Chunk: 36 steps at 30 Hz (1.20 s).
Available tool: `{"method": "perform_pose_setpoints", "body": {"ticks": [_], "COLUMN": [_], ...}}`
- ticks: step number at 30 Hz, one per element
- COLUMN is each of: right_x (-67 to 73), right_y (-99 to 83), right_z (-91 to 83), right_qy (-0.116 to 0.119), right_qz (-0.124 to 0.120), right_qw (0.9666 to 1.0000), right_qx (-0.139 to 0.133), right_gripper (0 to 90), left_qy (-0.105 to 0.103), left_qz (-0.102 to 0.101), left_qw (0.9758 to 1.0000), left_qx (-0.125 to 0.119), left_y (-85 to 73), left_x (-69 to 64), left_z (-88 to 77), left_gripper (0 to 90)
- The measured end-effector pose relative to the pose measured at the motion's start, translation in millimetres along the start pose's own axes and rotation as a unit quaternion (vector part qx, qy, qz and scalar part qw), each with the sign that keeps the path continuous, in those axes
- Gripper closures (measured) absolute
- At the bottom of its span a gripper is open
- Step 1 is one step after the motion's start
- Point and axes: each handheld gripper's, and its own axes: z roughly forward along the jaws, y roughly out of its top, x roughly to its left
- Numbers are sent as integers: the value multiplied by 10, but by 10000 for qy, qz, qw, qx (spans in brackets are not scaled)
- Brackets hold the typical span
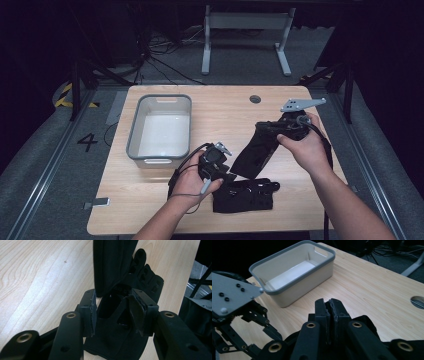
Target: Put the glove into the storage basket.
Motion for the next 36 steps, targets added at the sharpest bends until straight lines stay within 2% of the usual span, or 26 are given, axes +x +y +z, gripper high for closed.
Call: {"method": "perform_pose_setpoints", "body": {"ticks": [5, 12, 14, 16, 20, 22, 26, 29, 33, 36], "right_x": [72, 129, 139, 138, 107, 77, 20, -12, -20, -31], "right_y": [20, 43, 46, 41, -1, -44, -183, -297, -471, -611], "right_z": [64, 79, 76, 76, 72, 72, 102, 111, 133, 165], "right_qy": [145, 301, 299, 297, 300, 331, 357, 415, 544, 553], "right_qz": [-34, -37, -55, -61, -24, 15, 136, 234, 318, 405], "right_qw": [9999, 9995, 9994, 9995, 9994, 9993, 9992, 9988, 9977, 9973], "right_qx": [-28, -111, -133, -132, -155, -166, -101, -103, -267, -282], "right_gripper": [850, 850, 850, 850, 849, 849, 848, 847, 846, 845], "left_qy": [-4, 106, 162, 320, 606, 771, 890, 1030, 1296, 1369], "left_qz": [-14, -106, -109, -88, -69, -78, -142, -118, -60, -64], "left_qw": [10000, 9999, 9997, 9994, 9980, 9969, 9958, 9944, 9911, 9899], "left_qx": [6, 57, 123, 123, 133, 161, 179, 211, 295, 351], "left_y": [-7, -40, -49, -57, -69, -80, -101, -108, -106, -103], "left_x": [14, 74, 69, 55, 71, 92, 127, 123, 112, 135], "left_z": [22, 12, 2, -16, -93, -146, -232, -277, -284, -258], "left_gripper": [580, 579, 706, 826, 849, 851, 852, 853, 853, 853]}}
